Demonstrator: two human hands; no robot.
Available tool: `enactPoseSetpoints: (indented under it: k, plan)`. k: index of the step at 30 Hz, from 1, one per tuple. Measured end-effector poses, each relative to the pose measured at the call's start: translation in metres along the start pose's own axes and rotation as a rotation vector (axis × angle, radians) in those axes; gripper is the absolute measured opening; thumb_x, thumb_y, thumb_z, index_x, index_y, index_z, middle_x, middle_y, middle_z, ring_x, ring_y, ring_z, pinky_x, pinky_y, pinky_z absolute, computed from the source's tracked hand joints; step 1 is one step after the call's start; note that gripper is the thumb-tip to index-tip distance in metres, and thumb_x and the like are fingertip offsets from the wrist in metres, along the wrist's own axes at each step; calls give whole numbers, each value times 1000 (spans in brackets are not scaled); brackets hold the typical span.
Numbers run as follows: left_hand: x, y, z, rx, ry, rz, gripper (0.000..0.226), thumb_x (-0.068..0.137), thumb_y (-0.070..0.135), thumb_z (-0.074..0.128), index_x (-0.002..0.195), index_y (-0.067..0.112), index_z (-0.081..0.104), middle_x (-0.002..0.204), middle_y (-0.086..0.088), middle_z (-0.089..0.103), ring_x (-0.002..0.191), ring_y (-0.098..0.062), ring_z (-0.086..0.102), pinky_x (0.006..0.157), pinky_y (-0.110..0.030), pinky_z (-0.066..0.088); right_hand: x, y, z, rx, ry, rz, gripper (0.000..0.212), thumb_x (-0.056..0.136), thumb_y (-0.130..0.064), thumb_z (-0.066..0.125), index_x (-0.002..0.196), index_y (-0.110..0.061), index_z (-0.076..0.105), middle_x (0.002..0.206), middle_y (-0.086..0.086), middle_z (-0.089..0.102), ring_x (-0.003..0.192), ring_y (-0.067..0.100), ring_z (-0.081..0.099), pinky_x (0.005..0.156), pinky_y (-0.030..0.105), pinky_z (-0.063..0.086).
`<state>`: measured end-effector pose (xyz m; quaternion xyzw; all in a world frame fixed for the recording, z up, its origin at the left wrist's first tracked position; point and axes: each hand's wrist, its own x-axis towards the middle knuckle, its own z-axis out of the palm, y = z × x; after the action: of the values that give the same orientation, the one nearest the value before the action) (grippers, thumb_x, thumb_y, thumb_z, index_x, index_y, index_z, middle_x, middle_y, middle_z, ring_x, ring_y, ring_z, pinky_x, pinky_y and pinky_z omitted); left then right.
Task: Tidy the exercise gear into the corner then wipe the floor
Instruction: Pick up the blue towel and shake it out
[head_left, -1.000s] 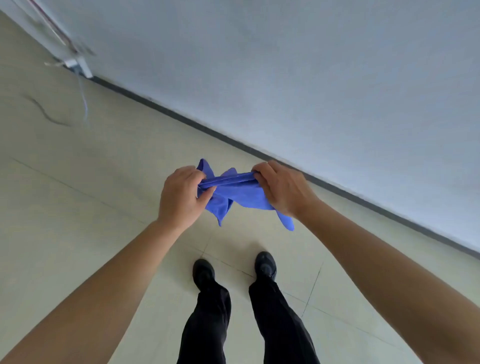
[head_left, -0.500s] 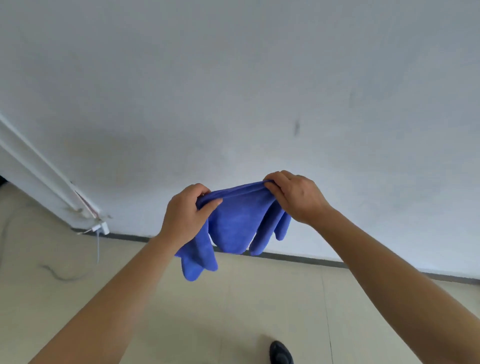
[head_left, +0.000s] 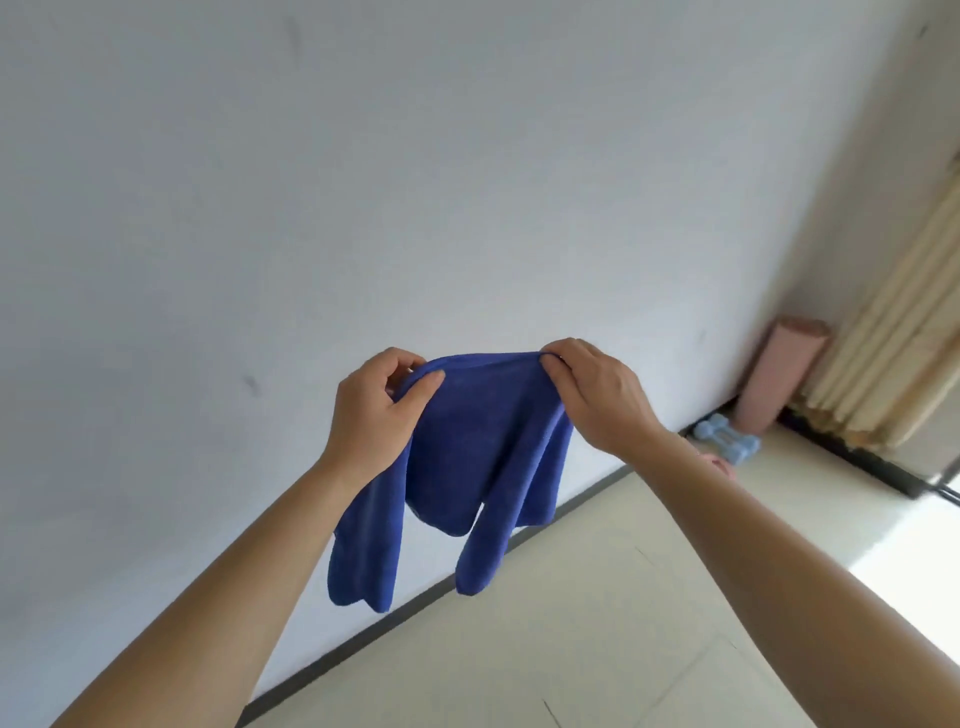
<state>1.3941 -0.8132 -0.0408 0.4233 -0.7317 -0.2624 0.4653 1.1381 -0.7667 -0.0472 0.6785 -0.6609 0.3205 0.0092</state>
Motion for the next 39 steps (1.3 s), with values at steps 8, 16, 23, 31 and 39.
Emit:
enactPoseSetpoints:
  k: [8, 16, 23, 31, 39]
  plan:
    - [73, 105, 245, -115, -155, 128, 2, 90, 23, 69, 92, 23, 68, 86, 13, 70, 78, -8, 64, 70, -18, 48, -39, 218, -139, -140, 106, 170, 24, 107, -36, 36, 115, -28, 57, 109, -10, 62, 92, 19, 60, 78, 33, 45]
    - [129, 208, 477, -245, -356, 148, 2, 90, 26, 70, 88, 27, 69, 80, 16, 70, 74, -6, 64, 65, -13, 49, -56, 420, -269, -213, 158, 280, 25, 106, -36, 36, 113, -25, 58, 99, -8, 59, 81, 22, 59, 77, 42, 51]
    - [200, 241, 664, -340, -498, 145, 5, 91, 25, 69, 87, 27, 68, 80, 11, 70, 74, -6, 63, 66, -14, 49, -22, 595, -303, -168, 264, 365, 20, 106, -29, 38, 109, -22, 57, 95, -5, 56, 80, 20, 56, 77, 39, 48]
    - [345, 283, 875, -384, -585, 228, 16, 89, 24, 70, 79, 34, 65, 71, 13, 66, 65, -1, 59, 62, -12, 47, 72, 789, -360, -279, 254, 481, 21, 106, -30, 38, 112, -22, 57, 99, -5, 59, 83, 17, 58, 78, 33, 47]
    - [474, 338, 1060, -354, -626, 302, 16, 89, 26, 71, 78, 36, 66, 65, 15, 65, 62, -4, 58, 62, -16, 51, 161, 970, -435, -380, 265, 491, 25, 107, -32, 34, 120, -26, 55, 109, -7, 59, 85, 20, 60, 77, 37, 49]
